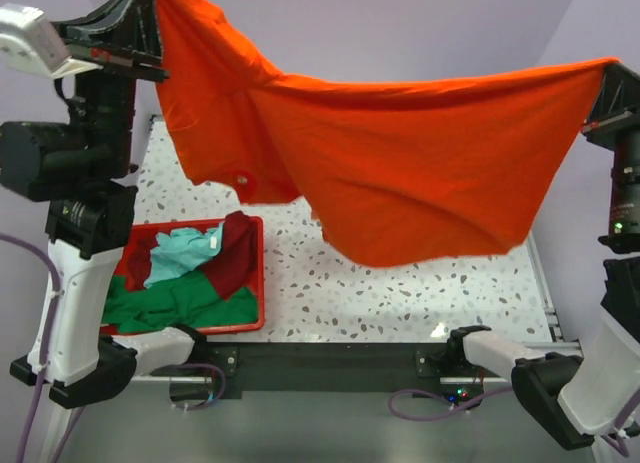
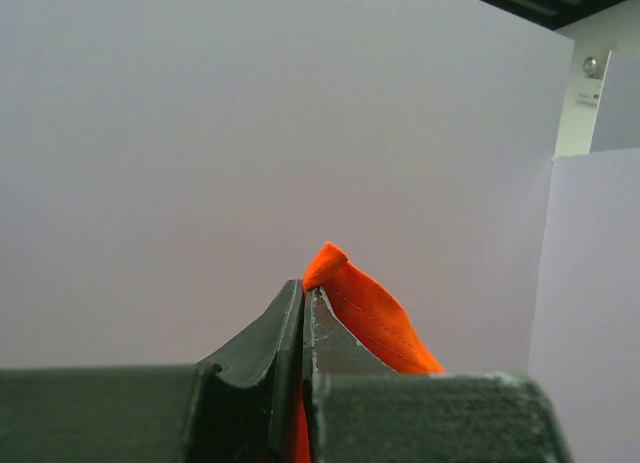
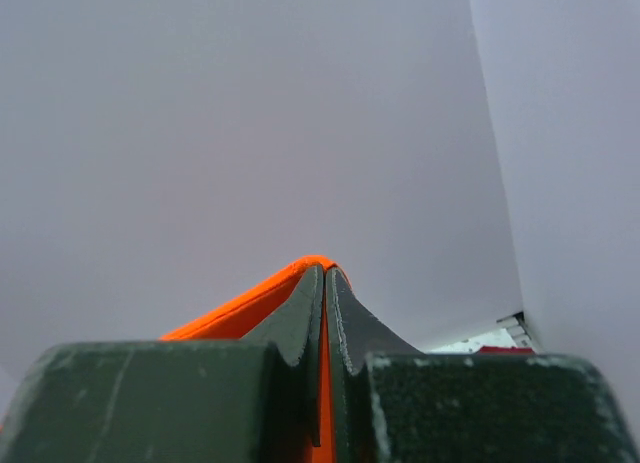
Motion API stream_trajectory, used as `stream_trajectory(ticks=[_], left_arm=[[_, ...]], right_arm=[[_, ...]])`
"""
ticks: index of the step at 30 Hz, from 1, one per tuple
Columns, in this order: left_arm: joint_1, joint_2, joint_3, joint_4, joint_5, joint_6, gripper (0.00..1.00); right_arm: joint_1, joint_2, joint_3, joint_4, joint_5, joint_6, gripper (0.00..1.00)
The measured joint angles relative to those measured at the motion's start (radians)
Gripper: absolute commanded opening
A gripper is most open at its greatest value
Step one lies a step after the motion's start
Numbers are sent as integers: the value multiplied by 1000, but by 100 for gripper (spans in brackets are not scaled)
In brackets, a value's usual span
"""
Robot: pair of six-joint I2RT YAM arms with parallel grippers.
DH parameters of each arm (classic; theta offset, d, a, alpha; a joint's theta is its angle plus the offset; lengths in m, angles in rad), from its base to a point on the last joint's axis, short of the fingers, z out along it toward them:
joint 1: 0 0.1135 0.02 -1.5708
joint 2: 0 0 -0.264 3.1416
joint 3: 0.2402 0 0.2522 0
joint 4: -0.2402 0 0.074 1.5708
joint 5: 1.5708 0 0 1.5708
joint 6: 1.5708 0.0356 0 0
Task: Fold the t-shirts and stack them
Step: Flatten the tshirt out
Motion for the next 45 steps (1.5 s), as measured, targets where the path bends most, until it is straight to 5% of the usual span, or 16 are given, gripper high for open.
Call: stream_trajectory(ticks=[10, 18, 26, 35, 45], left_arm=[[0, 367, 13, -14, 155, -53, 0], [0, 568, 8, -134, 211, -87, 0], [0, 505, 13, -133, 230, -87, 0], [0, 220, -8, -14, 283, -86, 0], [0, 113, 113, 68, 426, -120, 0]], right_arm=[[0, 112, -319, 55, 77, -6, 0], [0, 241, -373, 36, 111, -27, 0], [0, 138, -349, 36, 140, -39, 0], [0, -63, -314, 76, 251, -113, 0], [0, -222, -262, 196, 397, -255, 0]])
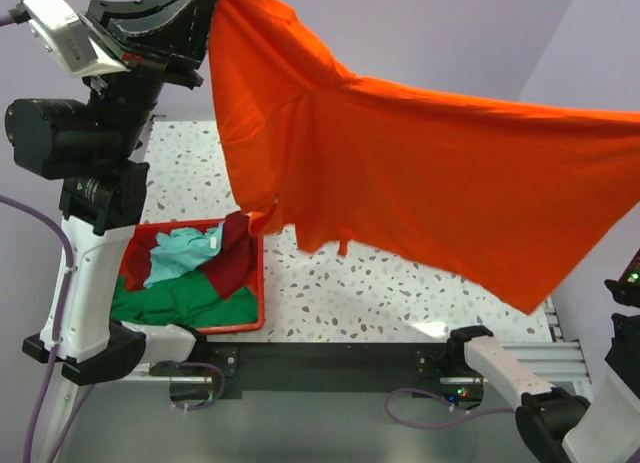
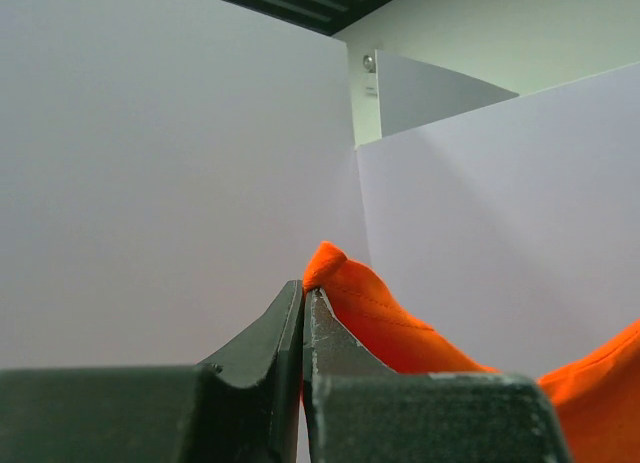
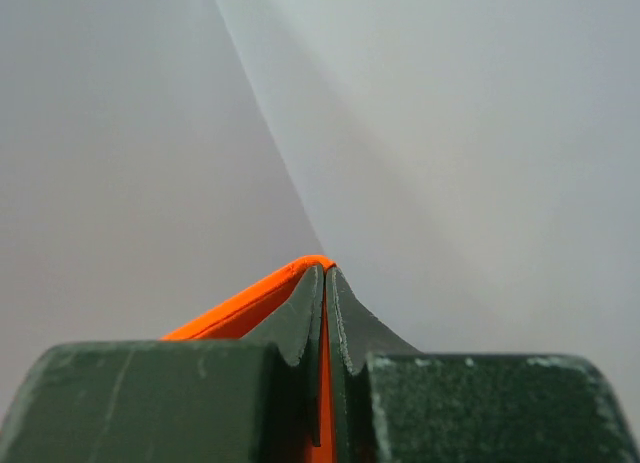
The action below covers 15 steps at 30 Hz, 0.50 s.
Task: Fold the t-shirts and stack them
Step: Flatten the tshirt out
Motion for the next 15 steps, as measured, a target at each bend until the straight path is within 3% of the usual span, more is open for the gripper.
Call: stream_trajectory(ticks=[6, 15], left_arm=[[0, 53, 7, 32, 61, -70, 0], [0, 407, 14, 51, 141, -139, 0]], right_arm=[[0, -15, -77, 19, 43, -11, 0], [0, 60, -508, 46, 159, 21, 0]])
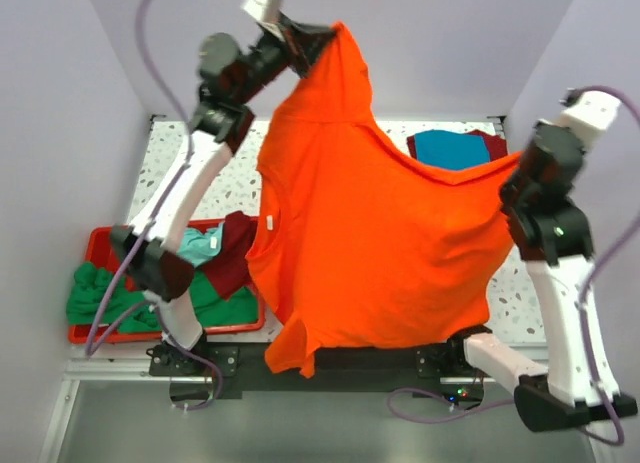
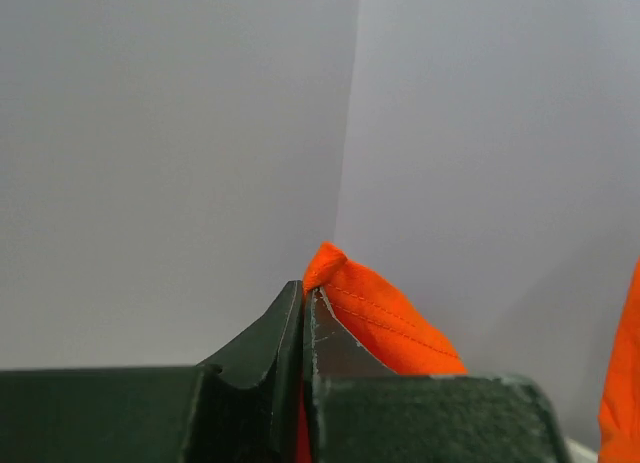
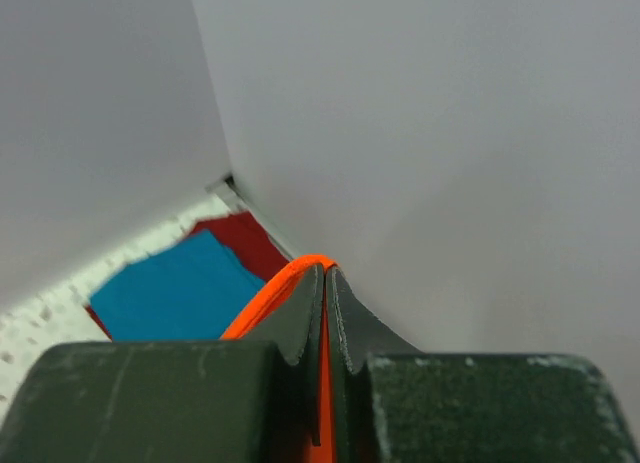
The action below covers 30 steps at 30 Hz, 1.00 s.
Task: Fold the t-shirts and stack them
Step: Flatten the tshirt out, then fold the tshirt
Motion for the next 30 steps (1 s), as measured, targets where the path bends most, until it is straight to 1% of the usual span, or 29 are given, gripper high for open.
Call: stream_trajectory(ticks=[1, 2, 3, 4, 5, 6, 7, 8, 9, 10, 12, 14, 17, 20, 23, 24, 27, 30], left_arm=[[0, 53, -13, -6, 0, 5, 0], [0, 116, -24, -21, -1, 13, 5], [1, 185, -34, -38, -2, 21, 26], [1, 256, -37, -57, -3, 29, 37], [2, 314, -37, -71, -6, 38, 59], [2, 382, -37, -97, -13, 51, 71], [2, 440, -37, -122, -19, 52, 80], [3, 491, -37, -149, -32, 53, 92], [3, 532, -39, -181, -47, 53, 96], [4, 554, -50, -207, -60, 51, 98], [5, 558, -92, -243, -84, 45, 100], [5, 518, -158, -241, -102, 45, 100], [5, 404, -277, -237, -119, 44, 100], [-3, 256, -378, -270, -156, 45, 100], [-25, 143, -412, -325, -230, 45, 100], [-45, 101, -439, -356, -270, 45, 100], [-87, 77, -525, -399, -320, 45, 100], [-123, 101, -616, -473, -336, 43, 100]], right_arm=[[0, 22, -45, -1, 8, 11, 0], [0, 54, -84, -1, 14, 22, 0], [0, 88, -117, 7, 17, 33, 0], [0, 124, -153, 13, 20, 43, 0], [0, 156, -179, 13, 20, 51, 0], [-3, 210, -212, 15, 23, 68, 7], [-6, 244, -230, 15, 22, 80, 25], [-11, 291, -248, 16, 17, 102, 42], [-19, 337, -256, 14, 10, 121, 63], [-27, 381, -259, 13, 1, 138, 76], [-38, 451, -259, 2, -26, 164, 89], [-45, 494, -259, -18, -64, 194, 95], [-46, 488, -274, -31, -139, 228, 96], [-46, 427, -319, -43, -261, 259, 97], [-46, 365, -387, -53, -412, 286, 97], [-46, 340, -448, -61, -512, 307, 97], [-45, 336, -555, -55, -644, 349, 98], [-45, 337, -683, -51, -745, 394, 98]])
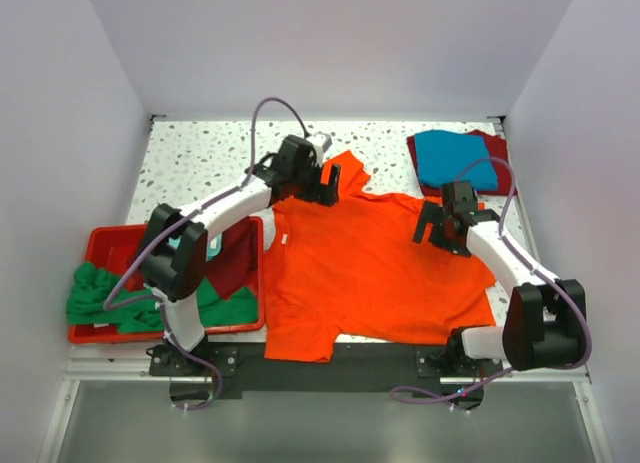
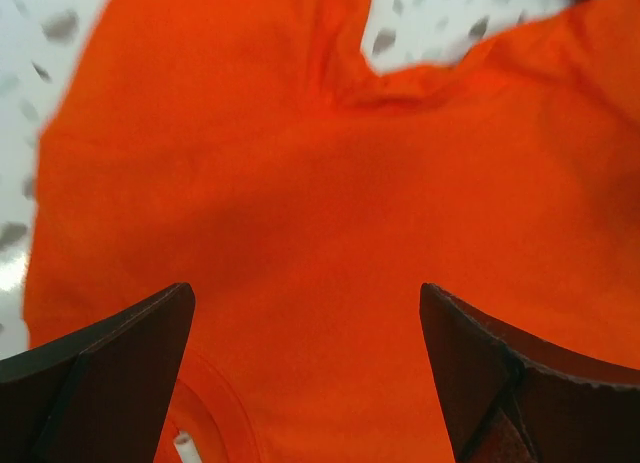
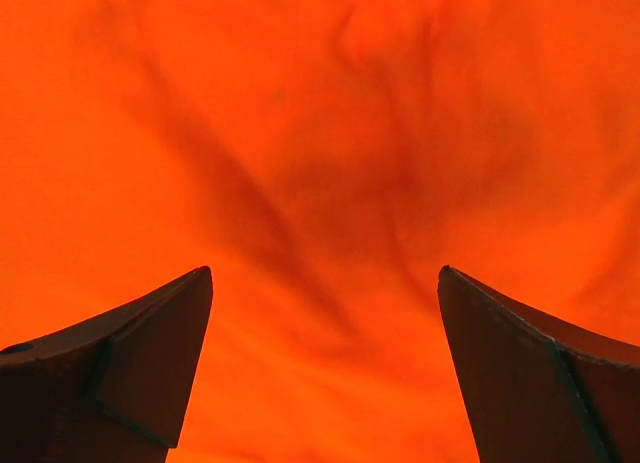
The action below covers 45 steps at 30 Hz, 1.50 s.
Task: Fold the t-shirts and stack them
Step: Fold the tshirt
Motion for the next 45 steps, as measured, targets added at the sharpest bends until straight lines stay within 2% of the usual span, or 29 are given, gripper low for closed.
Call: stream_trajectory(ticks=[4, 9, 20, 28, 45], left_arm=[[-21, 53, -71, -77, -6, -26, 100], [-19, 55, -137, -108, -52, -64, 100], [-16, 79, -201, -99, -143, -68, 100], [6, 184, -68, -97, -200, -38, 100], [39, 524, 431, -129, -250, 76, 100]], right_arm=[[0, 1, -92, 19, -92, 55, 98], [0, 1, -141, 56, -134, 99, 98], [0, 59, -163, 89, -72, 137, 99], [-6, 175, -70, 76, 14, 148, 99], [-44, 371, 170, 32, 57, 155, 99]])
